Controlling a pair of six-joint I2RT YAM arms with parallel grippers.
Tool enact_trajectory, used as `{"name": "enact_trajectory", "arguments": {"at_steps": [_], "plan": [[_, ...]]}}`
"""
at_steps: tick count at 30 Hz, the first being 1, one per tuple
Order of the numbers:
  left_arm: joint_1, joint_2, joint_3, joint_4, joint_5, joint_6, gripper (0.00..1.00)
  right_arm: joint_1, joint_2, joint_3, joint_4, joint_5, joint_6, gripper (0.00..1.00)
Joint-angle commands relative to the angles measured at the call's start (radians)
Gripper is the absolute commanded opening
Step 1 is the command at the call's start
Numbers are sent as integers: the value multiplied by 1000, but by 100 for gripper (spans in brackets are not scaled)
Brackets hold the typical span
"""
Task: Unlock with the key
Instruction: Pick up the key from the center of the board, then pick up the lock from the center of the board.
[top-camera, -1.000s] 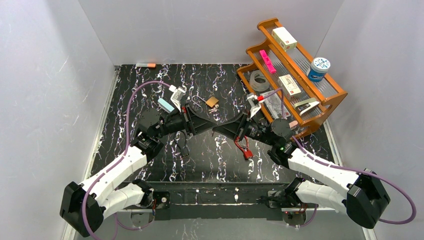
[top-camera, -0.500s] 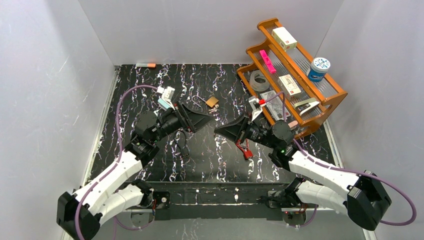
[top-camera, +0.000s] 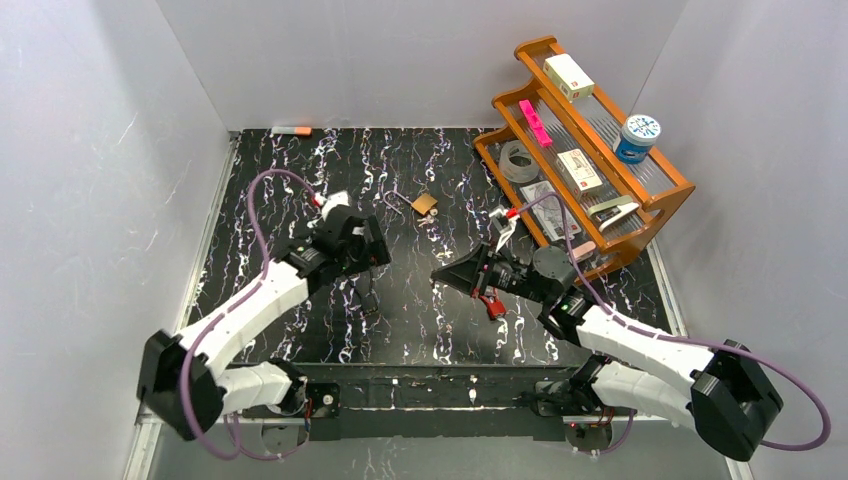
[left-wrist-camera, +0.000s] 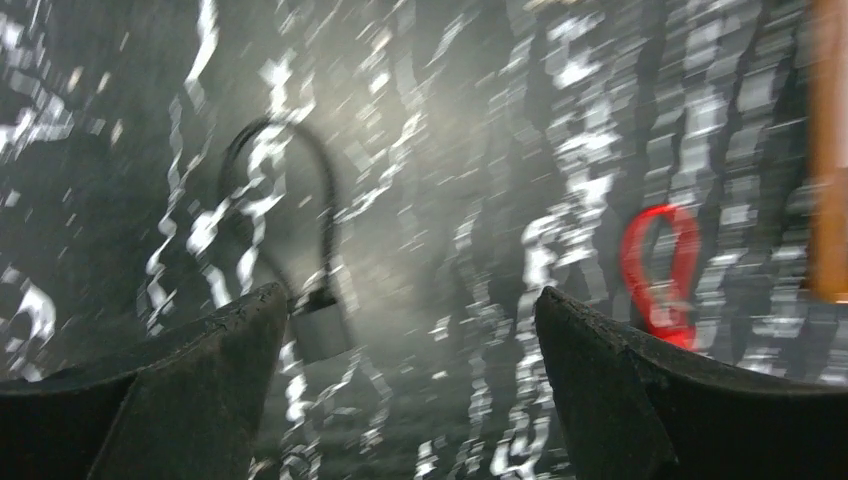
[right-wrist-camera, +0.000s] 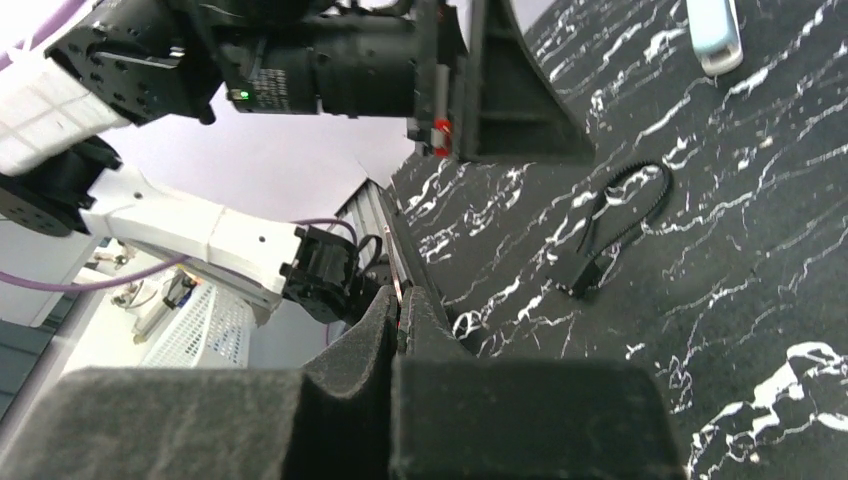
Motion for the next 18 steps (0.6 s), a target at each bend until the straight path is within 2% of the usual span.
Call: {"name": "enact_trajectory", "arguments": {"at_steps": [1, 9, 12, 18], "plan": [[-3, 99, -11, -248, -35, 10, 91, 3, 21, -31, 27, -14, 8, 1], [-3, 240, -31, -300, -9, -4, 90, 4, 58, -111, 90, -4, 47, 1], [-3, 303, -41, -284, 19, -11, 86, 4, 75, -115, 98, -7, 41, 1], [-4, 415, -42, -226, 67, -33, 56, 4, 85, -123, 103, -11, 31, 1]]}}
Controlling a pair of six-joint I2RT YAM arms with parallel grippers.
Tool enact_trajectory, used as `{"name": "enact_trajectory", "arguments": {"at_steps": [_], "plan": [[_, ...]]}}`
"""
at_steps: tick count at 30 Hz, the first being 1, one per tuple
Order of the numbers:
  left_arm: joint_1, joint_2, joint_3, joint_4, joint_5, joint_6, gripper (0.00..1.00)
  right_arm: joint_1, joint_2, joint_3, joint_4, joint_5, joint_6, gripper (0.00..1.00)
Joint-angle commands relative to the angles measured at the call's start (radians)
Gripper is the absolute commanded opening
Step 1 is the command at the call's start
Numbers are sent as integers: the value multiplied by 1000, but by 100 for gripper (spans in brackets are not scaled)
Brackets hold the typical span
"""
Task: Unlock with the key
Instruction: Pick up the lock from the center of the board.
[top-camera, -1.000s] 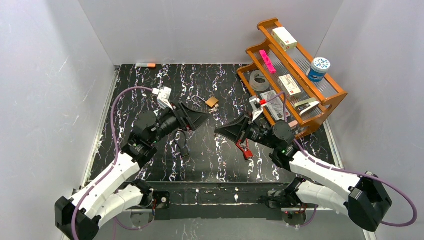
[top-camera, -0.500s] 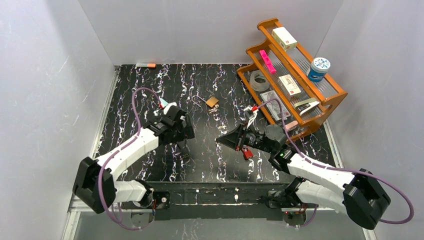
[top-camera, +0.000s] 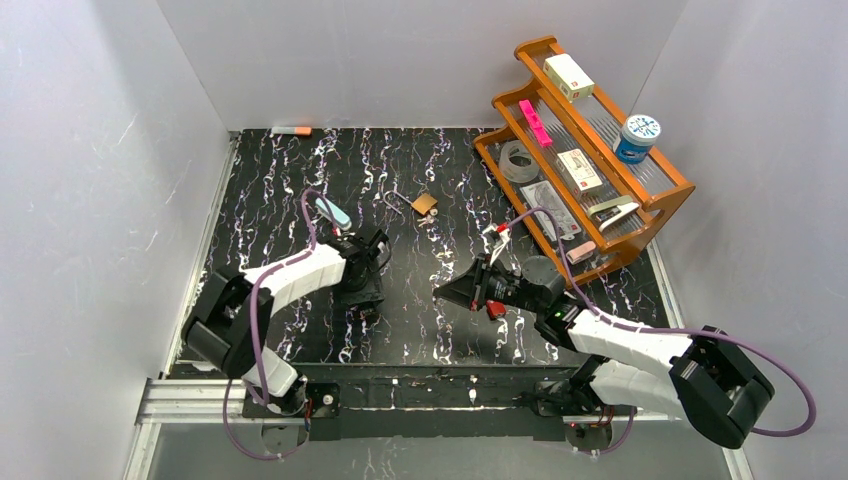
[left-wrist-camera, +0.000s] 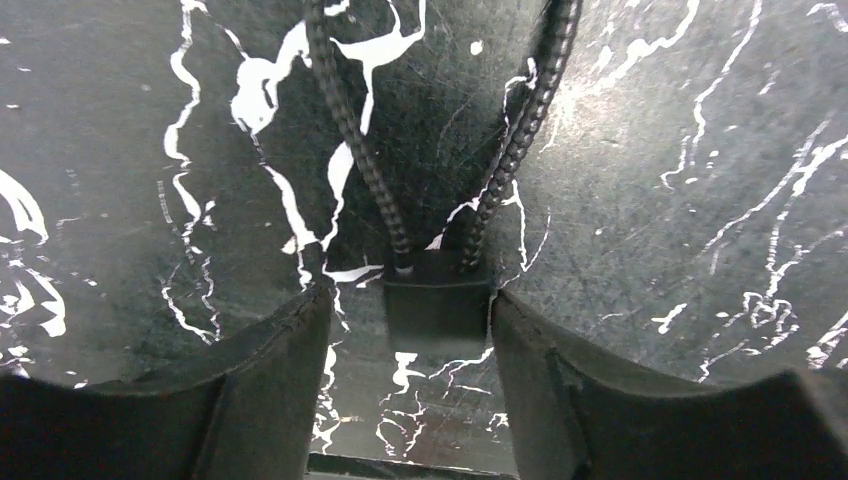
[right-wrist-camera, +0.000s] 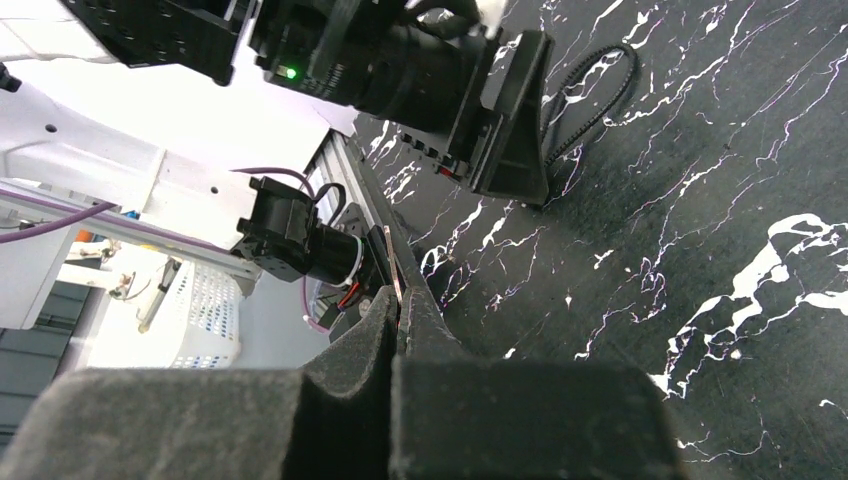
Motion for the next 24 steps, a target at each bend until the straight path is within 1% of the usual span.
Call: {"name": "enact_trajectory", "arguments": {"at_steps": [1, 4, 6, 10, 12, 14, 17, 24], "plan": [[-4, 45, -6, 16, 27, -28, 53, 4, -2, -10, 69, -7, -5, 1], [-6, 58, 0, 28, 29, -51, 44, 4, -6, -13, 64, -11, -5, 1], [-10, 58, -4, 29, 33, -65, 36, 4, -16, -15, 58, -13, -5, 1], [-12, 56, -12, 35, 49, -71, 16, 4, -39, -20, 41, -3, -12, 1], [-12, 51, 9, 26, 74, -67, 7, 4, -46, -19, 36, -2, -10, 1], [-12, 35, 46, 2, 108, -66, 1, 4, -56, -21, 34, -9, -6, 1], [-12, -2, 126, -69, 148, -65, 0, 5, -75, -31, 32, -17, 7, 1], [-11, -89, 301, -223, 306, -112, 0, 4, -116, -31, 31, -68, 61, 1]]}}
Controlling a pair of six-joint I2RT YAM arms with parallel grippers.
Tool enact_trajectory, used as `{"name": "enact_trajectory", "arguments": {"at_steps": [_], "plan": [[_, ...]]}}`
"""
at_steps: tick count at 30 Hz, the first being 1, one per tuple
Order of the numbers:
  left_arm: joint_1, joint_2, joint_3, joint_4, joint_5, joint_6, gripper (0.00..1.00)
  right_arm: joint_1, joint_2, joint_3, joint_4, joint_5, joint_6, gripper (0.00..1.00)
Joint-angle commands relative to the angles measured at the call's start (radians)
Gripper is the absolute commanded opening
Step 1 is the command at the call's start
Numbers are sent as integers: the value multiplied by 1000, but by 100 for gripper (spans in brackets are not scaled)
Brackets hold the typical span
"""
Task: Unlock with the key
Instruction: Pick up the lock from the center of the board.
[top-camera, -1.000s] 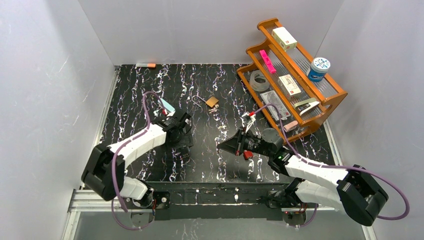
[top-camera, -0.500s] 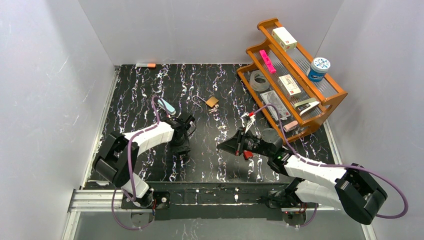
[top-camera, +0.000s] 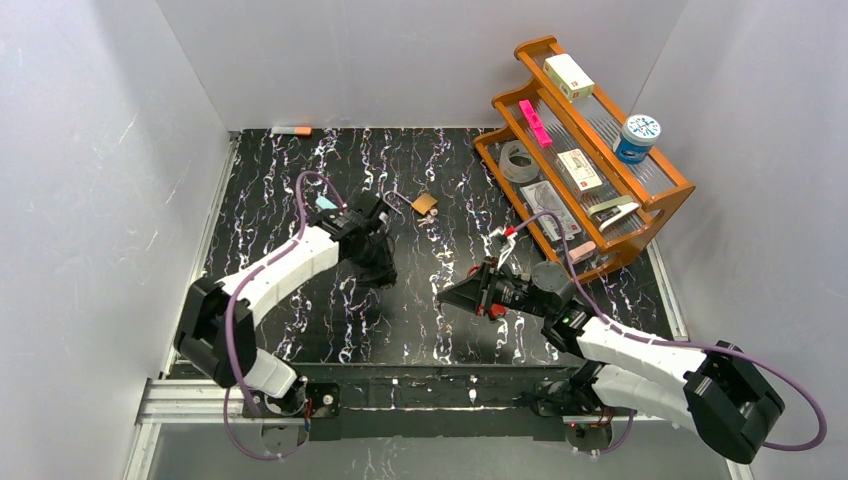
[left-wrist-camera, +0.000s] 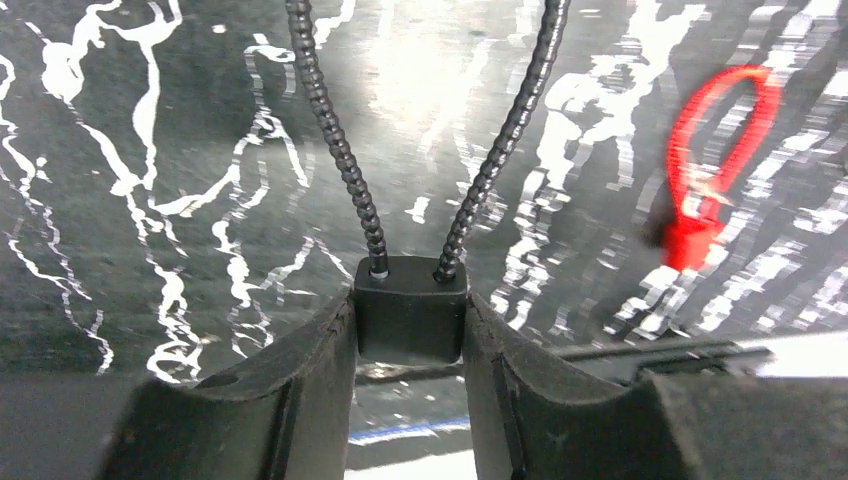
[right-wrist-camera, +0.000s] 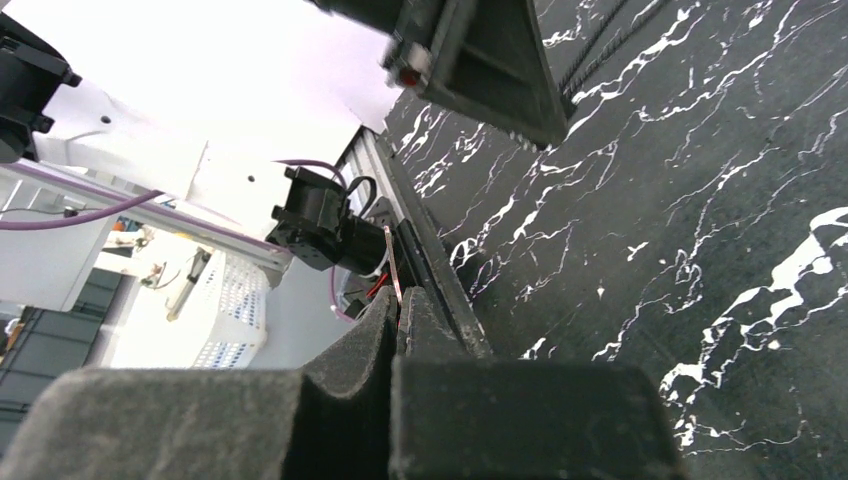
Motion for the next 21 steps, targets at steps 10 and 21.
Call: {"name": "enact_trajectory", "arguments": {"at_steps": [10, 21], "plan": [[0, -116, 263, -245, 264, -145, 0, 26, -22, 91, -22, -130, 84, 1], [0, -136, 268, -241, 360, -186, 0, 54, 22, 148, -84, -129, 91, 1]]}}
